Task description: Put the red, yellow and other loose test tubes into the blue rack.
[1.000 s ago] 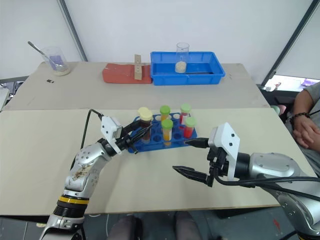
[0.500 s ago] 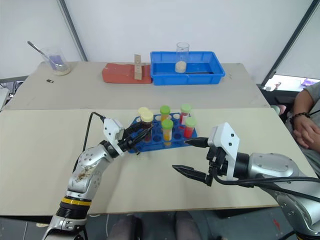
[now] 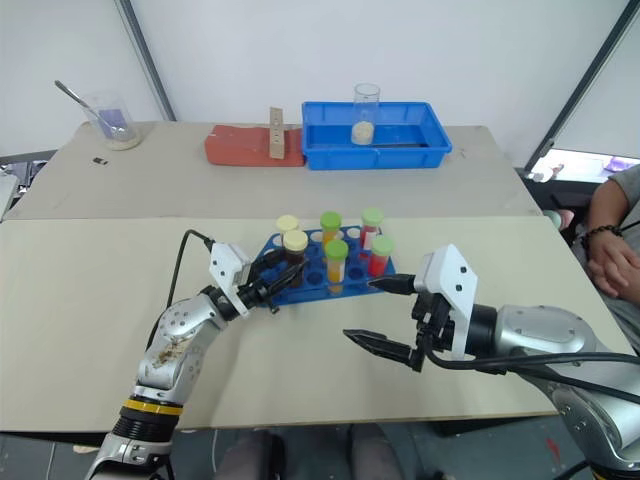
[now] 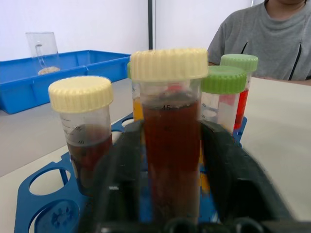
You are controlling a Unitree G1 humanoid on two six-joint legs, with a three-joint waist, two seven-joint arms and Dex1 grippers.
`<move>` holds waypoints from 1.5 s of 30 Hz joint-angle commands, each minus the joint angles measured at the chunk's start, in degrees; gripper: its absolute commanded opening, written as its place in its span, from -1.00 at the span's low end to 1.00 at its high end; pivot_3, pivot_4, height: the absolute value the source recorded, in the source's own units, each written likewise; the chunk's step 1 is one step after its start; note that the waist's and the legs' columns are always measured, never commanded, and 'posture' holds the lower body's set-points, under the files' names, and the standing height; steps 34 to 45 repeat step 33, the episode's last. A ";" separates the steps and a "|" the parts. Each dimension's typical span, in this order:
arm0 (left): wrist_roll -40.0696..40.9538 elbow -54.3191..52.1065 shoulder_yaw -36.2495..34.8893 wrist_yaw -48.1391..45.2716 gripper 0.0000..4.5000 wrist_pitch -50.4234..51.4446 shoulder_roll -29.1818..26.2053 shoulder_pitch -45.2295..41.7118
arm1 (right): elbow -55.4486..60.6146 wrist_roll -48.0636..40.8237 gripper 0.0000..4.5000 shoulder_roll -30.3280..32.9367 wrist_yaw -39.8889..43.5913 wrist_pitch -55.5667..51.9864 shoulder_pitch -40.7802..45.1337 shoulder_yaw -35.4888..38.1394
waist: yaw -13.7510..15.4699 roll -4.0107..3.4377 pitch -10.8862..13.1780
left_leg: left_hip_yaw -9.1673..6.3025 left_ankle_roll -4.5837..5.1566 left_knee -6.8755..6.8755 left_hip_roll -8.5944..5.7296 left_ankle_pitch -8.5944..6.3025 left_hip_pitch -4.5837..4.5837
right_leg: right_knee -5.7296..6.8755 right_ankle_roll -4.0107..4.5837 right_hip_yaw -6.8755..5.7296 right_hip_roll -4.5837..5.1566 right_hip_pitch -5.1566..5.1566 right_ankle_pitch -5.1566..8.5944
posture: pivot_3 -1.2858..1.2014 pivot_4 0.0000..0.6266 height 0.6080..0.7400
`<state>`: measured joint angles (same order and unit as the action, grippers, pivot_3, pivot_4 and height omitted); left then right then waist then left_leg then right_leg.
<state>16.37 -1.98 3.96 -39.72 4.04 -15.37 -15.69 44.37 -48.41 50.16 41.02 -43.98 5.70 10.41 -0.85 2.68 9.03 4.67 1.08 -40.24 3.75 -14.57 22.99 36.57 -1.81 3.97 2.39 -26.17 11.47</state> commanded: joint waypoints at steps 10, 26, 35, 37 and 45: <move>3.54 -14.12 -5.76 -5.58 0.97 9.35 -15.89 6.90 | -2.90 4.01 1.00 2.58 3.38 3.43 -1.56 2.71 | 0.03 -0.01 0.00 | 0.02 0.00 0.29 0.04 0.00 0.02 | -0.30 0.02 -0.03 0.00 -0.03 -0.01 | 0.03 -0.52 0.48; 6.57 -25.32 -28.19 -13.12 0.97 22.24 -39.88 22.36 | -28.60 15.76 1.00 17.80 30.07 20.21 2.34 7.13 | 0.17 -0.18 0.11 | 0.20 -0.01 0.56 0.10 -0.02 -0.06 | -0.52 0.11 -0.11 0.12 -0.16 0.06 | 0.03 -0.52 0.48; 8.95 -26.42 -27.20 -12.24 0.97 24.48 -38.04 21.55 | -29.43 16.78 1.00 17.96 31.08 19.60 5.99 4.93 | 0.16 -0.20 0.12 | 0.25 -0.01 0.60 0.12 -0.03 -0.04 | -0.52 0.14 -0.11 0.12 -0.20 0.08 | 0.03 -0.52 0.48; 8.95 -26.42 -27.20 -12.24 0.97 24.48 -38.04 21.55 | -29.43 16.78 1.00 17.96 31.08 19.60 5.99 4.93 | 0.16 -0.20 0.12 | 0.25 -0.01 0.60 0.12 -0.03 -0.04 | -0.52 0.14 -0.11 0.12 -0.20 0.08 | 0.03 -0.52 0.48; 8.95 -26.42 -27.20 -12.24 0.97 24.48 -38.04 21.55 | -29.43 16.78 1.00 17.96 31.08 19.60 5.99 4.93 | 0.16 -0.20 0.12 | 0.25 -0.01 0.60 0.12 -0.03 -0.04 | -0.52 0.14 -0.11 0.12 -0.20 0.08 | 0.03 -0.52 0.48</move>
